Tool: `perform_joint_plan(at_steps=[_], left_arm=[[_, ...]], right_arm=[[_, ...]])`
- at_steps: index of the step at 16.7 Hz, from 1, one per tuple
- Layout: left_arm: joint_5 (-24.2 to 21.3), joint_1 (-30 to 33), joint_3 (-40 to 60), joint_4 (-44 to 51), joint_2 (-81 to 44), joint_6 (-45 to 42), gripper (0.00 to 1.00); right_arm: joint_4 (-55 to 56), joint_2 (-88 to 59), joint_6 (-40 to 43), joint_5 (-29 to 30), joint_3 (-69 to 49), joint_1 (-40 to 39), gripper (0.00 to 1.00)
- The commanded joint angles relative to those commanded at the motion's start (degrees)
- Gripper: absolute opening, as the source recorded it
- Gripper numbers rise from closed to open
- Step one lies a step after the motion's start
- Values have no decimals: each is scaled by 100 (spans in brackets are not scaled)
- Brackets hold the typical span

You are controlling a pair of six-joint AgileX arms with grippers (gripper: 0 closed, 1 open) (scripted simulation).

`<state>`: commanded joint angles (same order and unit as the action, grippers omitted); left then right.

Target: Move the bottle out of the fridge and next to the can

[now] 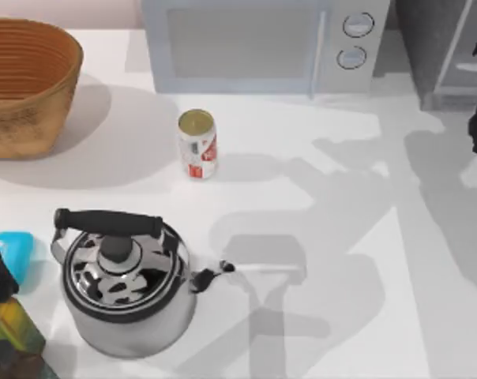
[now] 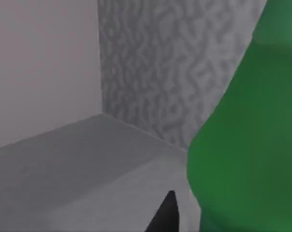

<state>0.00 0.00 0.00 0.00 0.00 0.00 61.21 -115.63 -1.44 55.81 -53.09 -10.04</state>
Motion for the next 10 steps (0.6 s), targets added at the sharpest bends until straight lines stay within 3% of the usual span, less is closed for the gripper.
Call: perform_joint_plan(at_steps=[6, 10], left_arm=[[0, 0, 0, 0, 0, 0, 100], [0, 0, 0, 0, 0, 0, 100]], right_arm=[[388, -671, -134, -1370, -91, -2199, 0], [490, -830, -181, -1825, -101, -2723, 0]])
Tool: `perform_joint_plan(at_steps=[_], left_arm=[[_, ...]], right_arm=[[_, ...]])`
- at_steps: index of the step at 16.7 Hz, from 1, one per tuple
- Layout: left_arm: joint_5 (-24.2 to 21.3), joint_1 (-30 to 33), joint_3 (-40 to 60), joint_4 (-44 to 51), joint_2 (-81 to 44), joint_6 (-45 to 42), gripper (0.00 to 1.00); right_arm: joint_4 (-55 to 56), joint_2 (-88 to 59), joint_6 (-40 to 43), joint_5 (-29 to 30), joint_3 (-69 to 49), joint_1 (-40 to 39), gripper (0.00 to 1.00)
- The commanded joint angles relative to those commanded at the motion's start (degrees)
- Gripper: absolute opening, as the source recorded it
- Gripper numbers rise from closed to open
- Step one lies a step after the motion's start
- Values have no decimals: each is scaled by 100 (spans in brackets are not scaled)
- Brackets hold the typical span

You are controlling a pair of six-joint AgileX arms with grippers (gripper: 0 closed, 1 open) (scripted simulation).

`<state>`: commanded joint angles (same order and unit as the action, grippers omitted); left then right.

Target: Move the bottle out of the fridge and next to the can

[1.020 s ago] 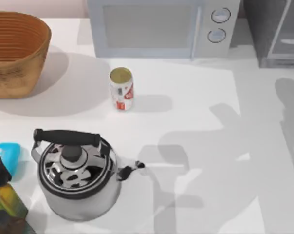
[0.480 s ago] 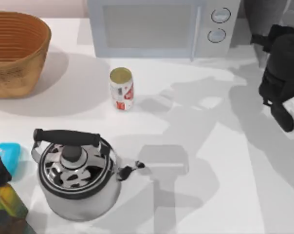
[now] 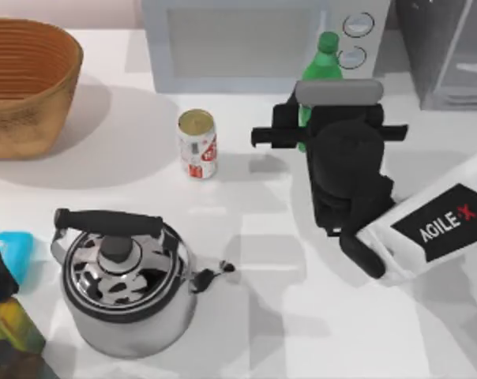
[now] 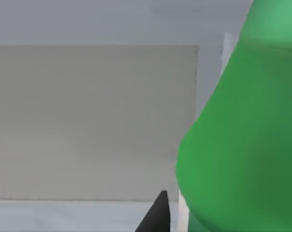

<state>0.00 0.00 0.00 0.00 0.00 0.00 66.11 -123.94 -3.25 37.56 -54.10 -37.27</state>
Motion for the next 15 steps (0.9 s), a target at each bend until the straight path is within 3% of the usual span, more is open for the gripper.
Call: perform_joint_plan(at_steps=[9, 15], left_arm=[[0, 0, 0, 0, 0, 0, 100], [0, 0, 0, 0, 0, 0, 100]], right_arm=[[0, 0, 0, 0, 0, 0, 0], [0, 0, 0, 0, 0, 0, 45]])
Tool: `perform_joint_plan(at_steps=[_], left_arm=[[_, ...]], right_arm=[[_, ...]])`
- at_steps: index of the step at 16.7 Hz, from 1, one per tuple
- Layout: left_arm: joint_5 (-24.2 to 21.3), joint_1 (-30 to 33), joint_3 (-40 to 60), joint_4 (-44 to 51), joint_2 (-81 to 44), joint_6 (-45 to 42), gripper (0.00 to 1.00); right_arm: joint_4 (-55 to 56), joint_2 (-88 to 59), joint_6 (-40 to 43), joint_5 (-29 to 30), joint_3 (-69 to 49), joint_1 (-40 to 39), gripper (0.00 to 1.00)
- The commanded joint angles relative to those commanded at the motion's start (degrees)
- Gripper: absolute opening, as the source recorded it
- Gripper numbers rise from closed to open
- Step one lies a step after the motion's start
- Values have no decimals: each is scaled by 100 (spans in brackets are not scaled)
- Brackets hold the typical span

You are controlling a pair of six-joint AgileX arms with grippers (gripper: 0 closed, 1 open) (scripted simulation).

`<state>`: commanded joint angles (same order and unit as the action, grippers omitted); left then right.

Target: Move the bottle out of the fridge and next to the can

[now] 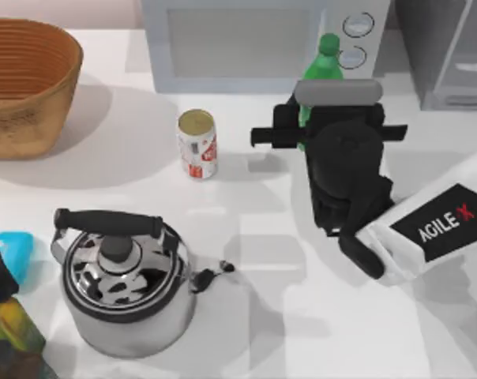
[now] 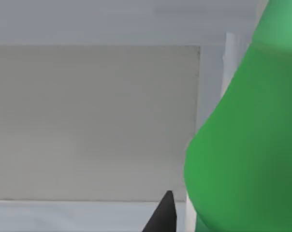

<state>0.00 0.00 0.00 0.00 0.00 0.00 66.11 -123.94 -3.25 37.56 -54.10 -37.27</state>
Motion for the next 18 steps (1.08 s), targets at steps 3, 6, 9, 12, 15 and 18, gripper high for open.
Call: perform_joint_plan(at_steps=[3, 6, 9, 12, 15, 18], left_arm=[[0, 0, 0, 0, 0, 0, 100], [0, 0, 0, 0, 0, 0, 100], [0, 0, 0, 0, 0, 0, 100], [0, 0, 0, 0, 0, 0, 100], [0, 0, 0, 0, 0, 0, 100], [0, 0, 0, 0, 0, 0, 100]], right_arm=[[0, 0, 0, 0, 0, 0, 68], [0, 0, 0, 0, 0, 0, 90], [0, 0, 0, 0, 0, 0, 100], [0, 0, 0, 0, 0, 0, 100], [0, 0, 0, 0, 0, 0, 100], [59, 67, -3, 69, 109, -58, 100]])
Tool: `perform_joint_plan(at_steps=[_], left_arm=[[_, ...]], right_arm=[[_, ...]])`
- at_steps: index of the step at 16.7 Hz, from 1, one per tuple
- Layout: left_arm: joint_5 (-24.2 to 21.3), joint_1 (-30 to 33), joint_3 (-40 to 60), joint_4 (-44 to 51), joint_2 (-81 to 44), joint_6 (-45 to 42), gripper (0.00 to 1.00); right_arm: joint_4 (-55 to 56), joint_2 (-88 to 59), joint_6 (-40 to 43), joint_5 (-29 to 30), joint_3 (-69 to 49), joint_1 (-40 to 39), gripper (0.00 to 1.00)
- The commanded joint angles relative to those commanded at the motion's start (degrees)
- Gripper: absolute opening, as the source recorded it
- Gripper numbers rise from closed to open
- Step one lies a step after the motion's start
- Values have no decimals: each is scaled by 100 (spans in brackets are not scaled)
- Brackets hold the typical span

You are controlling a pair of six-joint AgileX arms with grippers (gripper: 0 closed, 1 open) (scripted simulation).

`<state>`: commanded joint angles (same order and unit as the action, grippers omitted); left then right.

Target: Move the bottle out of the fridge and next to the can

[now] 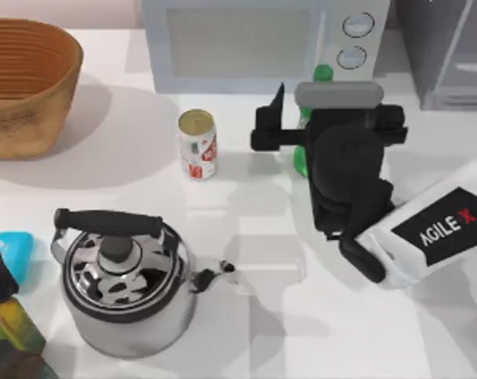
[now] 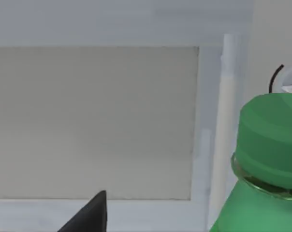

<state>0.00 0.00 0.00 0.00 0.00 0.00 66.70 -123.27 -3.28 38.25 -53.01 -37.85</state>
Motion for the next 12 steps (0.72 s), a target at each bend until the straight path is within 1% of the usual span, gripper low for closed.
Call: perform_joint_plan(at_steps=[4, 9, 12], left_arm=[[0, 0, 0, 0, 0, 0, 100], [0, 0, 0, 0, 0, 0, 100], [0, 0, 0, 0, 0, 0, 100]], right_arm=[[179, 189, -22, 186, 445, -187, 100], [206, 205, -25, 214, 480, -209, 100], [39, 559, -18, -94, 698, -118, 100]])
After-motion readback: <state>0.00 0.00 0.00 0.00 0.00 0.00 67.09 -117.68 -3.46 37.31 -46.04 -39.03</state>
